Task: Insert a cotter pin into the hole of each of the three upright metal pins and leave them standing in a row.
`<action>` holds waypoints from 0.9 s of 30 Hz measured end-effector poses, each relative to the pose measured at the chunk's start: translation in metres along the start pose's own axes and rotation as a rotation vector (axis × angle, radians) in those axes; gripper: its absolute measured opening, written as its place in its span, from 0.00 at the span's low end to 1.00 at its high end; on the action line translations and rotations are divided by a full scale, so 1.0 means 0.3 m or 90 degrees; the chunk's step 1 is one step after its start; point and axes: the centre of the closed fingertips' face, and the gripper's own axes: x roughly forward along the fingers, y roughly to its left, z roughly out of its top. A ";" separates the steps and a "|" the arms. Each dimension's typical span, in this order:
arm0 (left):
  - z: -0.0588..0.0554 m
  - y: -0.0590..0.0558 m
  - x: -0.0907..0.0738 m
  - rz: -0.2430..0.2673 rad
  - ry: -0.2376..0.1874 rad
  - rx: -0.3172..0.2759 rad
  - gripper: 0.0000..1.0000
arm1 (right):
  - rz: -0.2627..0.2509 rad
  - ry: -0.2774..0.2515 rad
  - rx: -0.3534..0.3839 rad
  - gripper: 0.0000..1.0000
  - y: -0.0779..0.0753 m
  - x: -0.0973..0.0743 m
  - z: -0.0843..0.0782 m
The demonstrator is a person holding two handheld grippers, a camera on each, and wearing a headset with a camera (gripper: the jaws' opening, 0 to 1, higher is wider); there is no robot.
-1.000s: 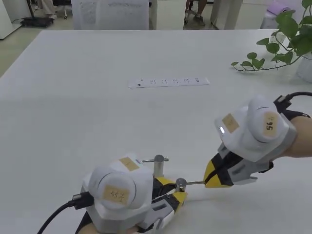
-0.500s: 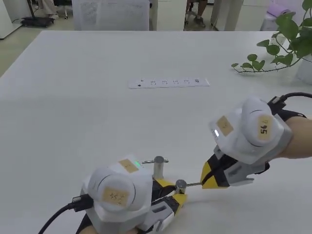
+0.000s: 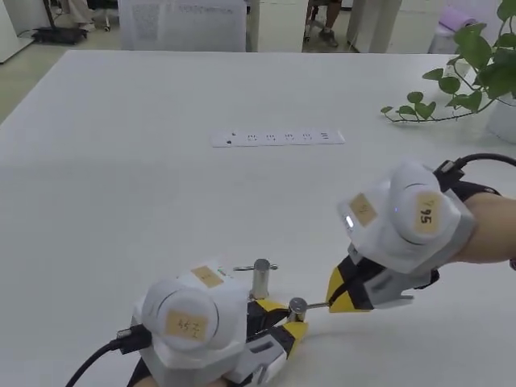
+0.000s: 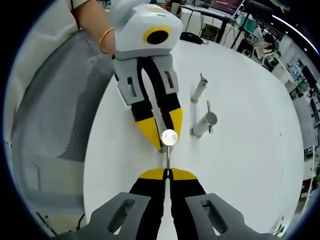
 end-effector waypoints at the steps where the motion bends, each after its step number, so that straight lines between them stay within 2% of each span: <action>1: -0.001 0.000 0.001 0.000 0.001 0.000 0.12 | 0.000 -0.001 -0.002 0.03 0.000 0.002 0.004; 27: -0.035 0.006 0.008 0.002 0.015 -0.030 0.13 | -0.003 -0.011 0.025 0.03 0.002 0.026 0.071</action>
